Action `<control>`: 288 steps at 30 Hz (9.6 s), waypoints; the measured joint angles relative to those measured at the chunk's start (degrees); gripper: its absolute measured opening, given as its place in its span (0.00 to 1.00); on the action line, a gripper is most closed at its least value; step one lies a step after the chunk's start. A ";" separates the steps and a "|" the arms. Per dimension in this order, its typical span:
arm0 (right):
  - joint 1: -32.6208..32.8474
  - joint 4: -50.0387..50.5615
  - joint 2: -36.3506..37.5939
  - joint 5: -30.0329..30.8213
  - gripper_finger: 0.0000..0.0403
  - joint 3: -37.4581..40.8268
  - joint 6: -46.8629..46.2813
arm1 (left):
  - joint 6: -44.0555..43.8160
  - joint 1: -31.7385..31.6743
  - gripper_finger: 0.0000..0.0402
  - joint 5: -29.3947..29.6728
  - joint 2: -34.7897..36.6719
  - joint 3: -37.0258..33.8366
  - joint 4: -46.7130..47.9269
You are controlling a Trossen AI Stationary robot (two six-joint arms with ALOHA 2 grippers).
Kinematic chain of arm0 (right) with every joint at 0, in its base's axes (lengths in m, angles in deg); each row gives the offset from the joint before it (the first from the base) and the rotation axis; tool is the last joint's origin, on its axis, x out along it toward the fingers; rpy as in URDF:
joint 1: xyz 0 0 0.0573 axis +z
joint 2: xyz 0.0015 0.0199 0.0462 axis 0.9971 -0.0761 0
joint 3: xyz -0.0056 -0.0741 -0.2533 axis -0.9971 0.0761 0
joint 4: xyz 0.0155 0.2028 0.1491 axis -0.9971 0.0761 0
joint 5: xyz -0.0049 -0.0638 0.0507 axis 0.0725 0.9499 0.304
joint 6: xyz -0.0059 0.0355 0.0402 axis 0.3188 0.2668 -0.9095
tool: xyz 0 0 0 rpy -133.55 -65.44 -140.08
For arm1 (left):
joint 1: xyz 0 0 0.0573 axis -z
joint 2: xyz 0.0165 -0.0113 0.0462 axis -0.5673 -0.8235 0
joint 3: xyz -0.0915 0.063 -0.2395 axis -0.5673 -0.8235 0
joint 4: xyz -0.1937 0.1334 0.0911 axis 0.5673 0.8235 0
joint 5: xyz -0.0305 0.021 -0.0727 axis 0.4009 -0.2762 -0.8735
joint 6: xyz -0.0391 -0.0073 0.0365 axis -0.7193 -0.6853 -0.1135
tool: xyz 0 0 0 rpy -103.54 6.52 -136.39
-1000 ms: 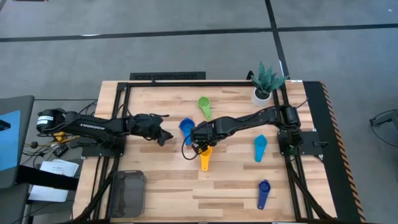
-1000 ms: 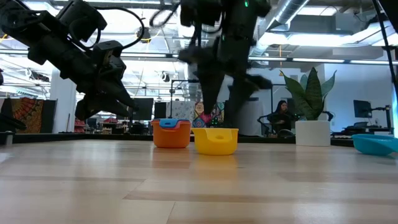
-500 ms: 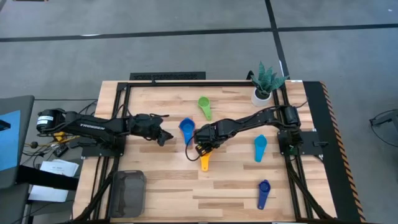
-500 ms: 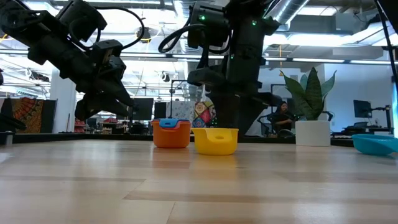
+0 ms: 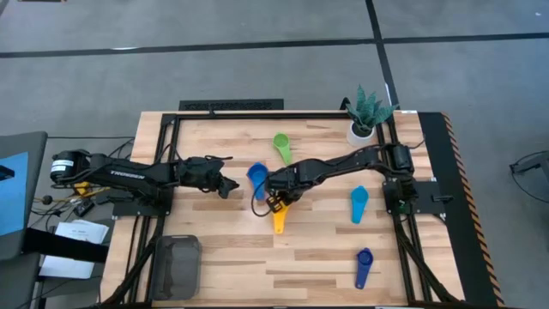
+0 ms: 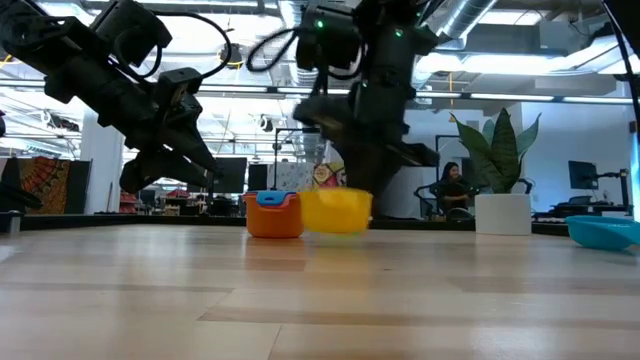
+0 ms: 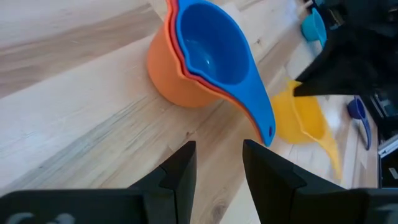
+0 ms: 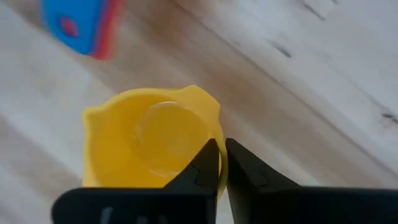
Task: Nest measuring cups in basket
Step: Stack the yellow measuring cup on top of the dark blue measuring cup, then stack the green measuring cup on top of the yellow measuring cup, then stack the light blue measuring cup on top of the green measuring cup
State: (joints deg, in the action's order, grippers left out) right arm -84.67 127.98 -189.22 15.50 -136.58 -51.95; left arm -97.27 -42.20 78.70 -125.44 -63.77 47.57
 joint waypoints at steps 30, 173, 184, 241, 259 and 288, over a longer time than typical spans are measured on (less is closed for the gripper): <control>-11.24 -8.39 0.08 -1.83 0.08 -11.63 19.45 | -6.37 -0.09 0.30 5.97 0.02 0.00 0.26; -31.16 -7.67 -7.37 -1.13 0.18 -5.50 35.37 | -12.66 4.81 0.30 19.18 -0.85 11.15 10.81; -30.88 -6.75 -7.48 -2.33 0.04 -5.45 35.00 | -11.94 4.79 0.30 19.04 -0.85 11.15 11.07; -12.79 0.56 -5.64 1.85 0.48 -19.85 21.30 | -4.40 4.81 0.30 11.58 -0.85 11.17 13.16; -12.54 31.61 3.47 14.19 0.39 -19.83 25.79 | -4.87 8.72 0.30 8.50 -12.11 11.21 6.32; -6.18 23.66 21.59 10.65 0.04 7.74 7.86 | -1.52 6.57 0.30 -1.05 -24.76 11.17 -16.96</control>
State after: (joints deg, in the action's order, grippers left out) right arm -90.85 151.64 -167.64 26.15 -128.84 -44.08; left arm -98.79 -35.63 77.65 -150.21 -52.60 30.60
